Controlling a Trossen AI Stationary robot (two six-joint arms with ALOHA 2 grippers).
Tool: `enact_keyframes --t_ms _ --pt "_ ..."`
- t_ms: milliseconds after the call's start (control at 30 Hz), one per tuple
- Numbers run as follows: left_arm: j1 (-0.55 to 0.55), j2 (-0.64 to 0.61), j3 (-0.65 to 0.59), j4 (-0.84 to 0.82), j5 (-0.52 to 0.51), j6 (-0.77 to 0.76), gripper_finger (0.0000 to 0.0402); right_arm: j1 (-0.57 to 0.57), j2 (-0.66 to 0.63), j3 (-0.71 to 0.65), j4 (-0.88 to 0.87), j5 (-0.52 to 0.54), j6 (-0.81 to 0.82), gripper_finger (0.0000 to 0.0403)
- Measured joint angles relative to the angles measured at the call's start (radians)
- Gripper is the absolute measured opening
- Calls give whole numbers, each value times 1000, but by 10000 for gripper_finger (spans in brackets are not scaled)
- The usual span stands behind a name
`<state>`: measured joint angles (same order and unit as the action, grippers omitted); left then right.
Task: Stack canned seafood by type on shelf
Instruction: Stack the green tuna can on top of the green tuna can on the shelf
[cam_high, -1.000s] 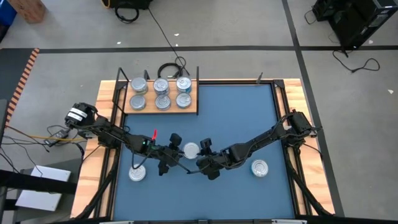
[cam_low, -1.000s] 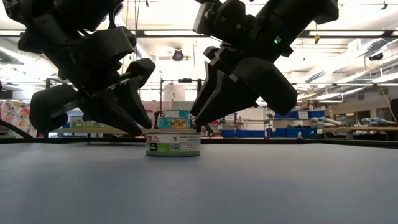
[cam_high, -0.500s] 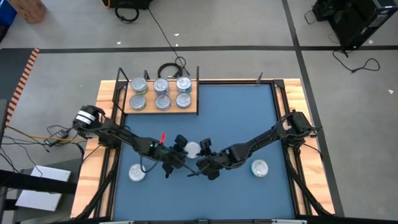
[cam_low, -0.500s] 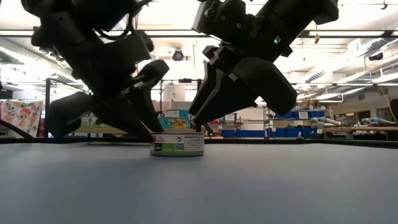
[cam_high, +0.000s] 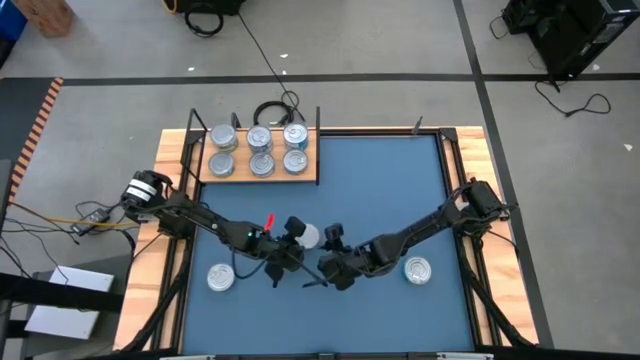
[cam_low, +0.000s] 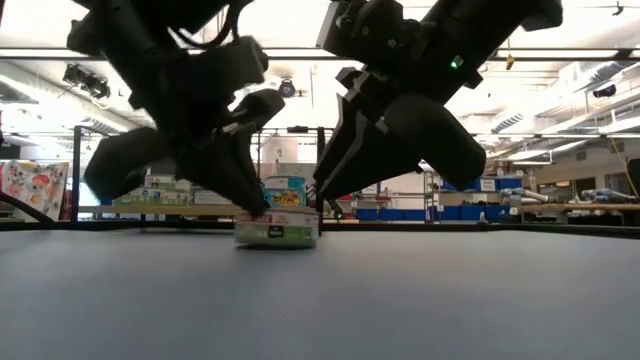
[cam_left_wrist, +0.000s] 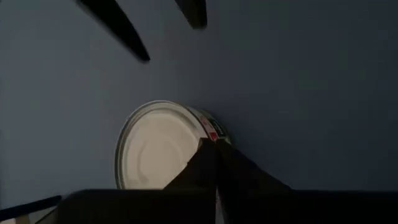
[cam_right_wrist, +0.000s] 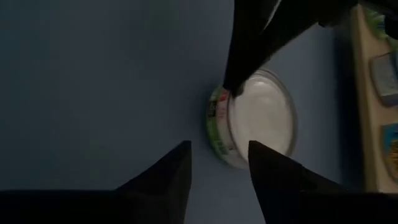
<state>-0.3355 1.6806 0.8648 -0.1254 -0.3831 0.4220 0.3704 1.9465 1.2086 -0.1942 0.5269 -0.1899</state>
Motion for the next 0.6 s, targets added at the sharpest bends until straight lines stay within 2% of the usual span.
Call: enact_keyframes --t_ms 167,400,600 --pt "3 0 54 -30 65 -65 2 28 0 0 -8 64 9 202" --pt "19 0 93 -41 77 -155 1 35 0 1 -3 91 14 267" --pt "42 0 95 -38 114 -213 1 39 48 1 41 148 31 295"
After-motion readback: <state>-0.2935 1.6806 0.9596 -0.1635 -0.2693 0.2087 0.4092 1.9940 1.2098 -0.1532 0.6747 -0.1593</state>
